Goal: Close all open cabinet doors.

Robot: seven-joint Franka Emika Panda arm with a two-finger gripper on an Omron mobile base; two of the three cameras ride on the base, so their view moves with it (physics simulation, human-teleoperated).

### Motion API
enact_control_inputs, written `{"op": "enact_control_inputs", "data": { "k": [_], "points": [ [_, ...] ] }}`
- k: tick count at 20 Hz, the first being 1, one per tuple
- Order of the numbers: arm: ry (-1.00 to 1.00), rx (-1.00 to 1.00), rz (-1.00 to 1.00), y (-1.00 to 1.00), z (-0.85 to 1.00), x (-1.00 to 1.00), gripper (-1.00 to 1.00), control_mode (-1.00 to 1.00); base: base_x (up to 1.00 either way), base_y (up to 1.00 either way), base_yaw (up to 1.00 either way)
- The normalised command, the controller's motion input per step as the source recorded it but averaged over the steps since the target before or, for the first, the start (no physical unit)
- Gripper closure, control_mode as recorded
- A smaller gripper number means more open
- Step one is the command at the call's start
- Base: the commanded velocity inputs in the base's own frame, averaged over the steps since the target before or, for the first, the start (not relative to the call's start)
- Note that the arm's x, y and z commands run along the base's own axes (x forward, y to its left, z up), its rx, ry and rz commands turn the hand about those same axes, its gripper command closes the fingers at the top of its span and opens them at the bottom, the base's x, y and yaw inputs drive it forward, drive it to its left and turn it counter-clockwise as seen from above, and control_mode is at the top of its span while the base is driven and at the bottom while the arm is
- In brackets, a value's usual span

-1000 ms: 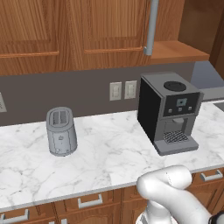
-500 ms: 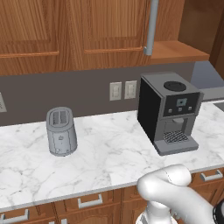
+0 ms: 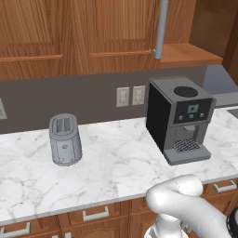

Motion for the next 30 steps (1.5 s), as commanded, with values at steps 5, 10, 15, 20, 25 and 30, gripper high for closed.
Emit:
{"op": "enact_control_inputs", "data": {
  "k": [5,10,15,20,25,30],
  "points": [
    [0.00,0.00,0.00,0.27,0.00,0.00,-1.00,-1.00,0.00,0.00,0.00],
    [0.00,0.00,0.00,0.36,0.00,0.00,-1.00,-1.00,0.00,0.00,0.00],
    [0.00,0.00,0.00,0.34,0.00,0.05,-1.00,-1.00,0.00,0.00,0.00],
    [0.00,0.00,-0.03,0.25,0.00,0.20,-1.00,-1.00,0.00,0.00,0.00],
    [0.00,0.00,-0.05,0.16,0.00,0.26,-1.00,-1.00,0.00,0.00,0.00],
    [0.00,0.00,-0.06,0.14,0.00,0.30,-1.00,-1.00,0.00,0.00,0.00]
  ]
}}
